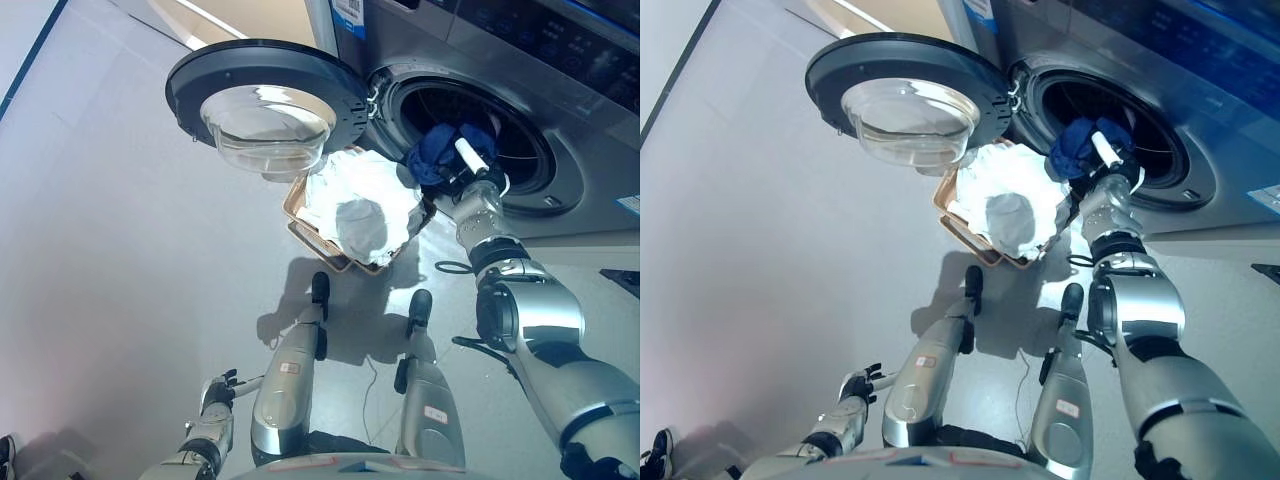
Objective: Put the clothes in the basket into the washing machine.
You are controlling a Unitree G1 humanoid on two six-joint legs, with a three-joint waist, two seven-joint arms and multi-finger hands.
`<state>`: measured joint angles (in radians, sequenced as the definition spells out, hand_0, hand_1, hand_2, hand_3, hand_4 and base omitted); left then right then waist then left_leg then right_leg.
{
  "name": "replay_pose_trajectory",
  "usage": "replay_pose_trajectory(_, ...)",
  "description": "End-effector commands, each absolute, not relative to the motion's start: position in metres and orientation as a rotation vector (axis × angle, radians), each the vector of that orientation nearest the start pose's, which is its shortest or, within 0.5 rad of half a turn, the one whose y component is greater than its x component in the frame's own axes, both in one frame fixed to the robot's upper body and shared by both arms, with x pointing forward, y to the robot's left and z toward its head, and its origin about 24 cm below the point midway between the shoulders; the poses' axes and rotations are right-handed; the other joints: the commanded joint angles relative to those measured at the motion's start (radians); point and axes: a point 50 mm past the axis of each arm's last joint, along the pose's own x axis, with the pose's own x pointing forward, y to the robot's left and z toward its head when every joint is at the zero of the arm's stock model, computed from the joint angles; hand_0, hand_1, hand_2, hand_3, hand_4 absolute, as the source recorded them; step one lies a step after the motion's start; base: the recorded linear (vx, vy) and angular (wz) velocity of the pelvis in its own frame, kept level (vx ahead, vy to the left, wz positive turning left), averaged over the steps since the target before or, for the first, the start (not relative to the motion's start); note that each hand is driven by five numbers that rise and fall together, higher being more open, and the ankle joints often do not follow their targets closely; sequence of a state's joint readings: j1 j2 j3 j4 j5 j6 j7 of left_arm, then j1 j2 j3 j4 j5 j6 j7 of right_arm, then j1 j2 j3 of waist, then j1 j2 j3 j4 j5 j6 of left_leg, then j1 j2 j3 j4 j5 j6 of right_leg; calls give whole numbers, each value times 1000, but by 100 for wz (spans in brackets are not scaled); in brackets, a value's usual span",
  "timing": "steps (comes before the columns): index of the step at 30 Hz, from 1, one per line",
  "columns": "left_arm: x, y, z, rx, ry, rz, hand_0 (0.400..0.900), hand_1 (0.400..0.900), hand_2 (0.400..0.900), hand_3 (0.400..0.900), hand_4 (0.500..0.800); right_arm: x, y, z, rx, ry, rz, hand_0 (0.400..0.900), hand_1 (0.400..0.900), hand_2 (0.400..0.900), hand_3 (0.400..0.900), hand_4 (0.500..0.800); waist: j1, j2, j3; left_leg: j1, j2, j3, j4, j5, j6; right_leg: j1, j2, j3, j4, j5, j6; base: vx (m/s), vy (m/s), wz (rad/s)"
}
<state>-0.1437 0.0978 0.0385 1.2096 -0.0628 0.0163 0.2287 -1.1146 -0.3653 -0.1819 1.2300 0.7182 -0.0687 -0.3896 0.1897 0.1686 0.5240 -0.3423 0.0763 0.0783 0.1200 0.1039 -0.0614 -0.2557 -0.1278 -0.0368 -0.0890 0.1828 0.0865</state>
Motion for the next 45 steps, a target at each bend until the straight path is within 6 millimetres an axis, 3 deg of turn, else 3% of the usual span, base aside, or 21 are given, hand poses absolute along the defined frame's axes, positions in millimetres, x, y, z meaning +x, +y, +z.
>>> replay_pose_trajectory(1,112,215,-161,165,1196,364,900,900,900,900,800,413,-251,258,581,-268,-548,400,400,400,400,500,11,108,-4,-29,-9,-105,-164,39,18,159,85,-40,2,-95,-44,10,-14,6)
replay_pose_trajectory(4,112,210,-161,152,1195,358,900,900,900,900,800,411,-253,274,575,-322,-548,400,400,400,400,500,10,119,-4,-33,-5,-103,-173,45,18,151,84,-40,2,-86,-41,46,6,8)
replay_pose_trajectory(12,106,212,-163,140,1213,382,900,900,900,900,800,409,-249,293,544,-376,-548,400,400,400,400,500,3,134,-4,-30,0,-101,-156,47,12,160,84,-36,2,-84,-40,26,23,-4)
replay_pose_trajectory(18,114,210,-161,130,1186,375,900,900,900,900,800,405,-252,308,556,-431,-561,400,400,400,400,500,1,142,-4,-26,1,-104,-153,46,9,174,80,-35,2,-90,-40,0,0,0)
replay_pose_trajectory(19,112,209,-161,131,1187,372,900,900,900,900,800,405,-253,307,549,-424,-570,900,900,900,900,800,-1,143,-4,-26,1,-104,-151,46,9,177,80,-33,2,-90,-40,22,14,-4)
replay_pose_trajectory(37,115,204,-161,84,1173,368,900,900,900,900,800,409,-250,292,489,-375,-536,900,900,900,900,800,-12,152,-4,-6,8,-100,-130,39,2,208,80,-28,2,-92,-41,6,4,-2)
replay_pose_trajectory(40,116,202,-161,80,1172,363,900,900,900,900,800,411,-251,270,464,-315,-539,900,900,900,900,800,-16,146,-4,3,8,-97,-132,38,1,217,81,-29,2,-96,-41,0,0,0)
replay_pose_trajectory(45,119,206,-160,95,1169,357,900,900,900,900,800,407,-261,185,320,-76,-563,900,900,900,900,800,-13,109,-20,27,9,-95,-119,33,-1,240,84,-27,2,-96,-45,-11,-12,-4)
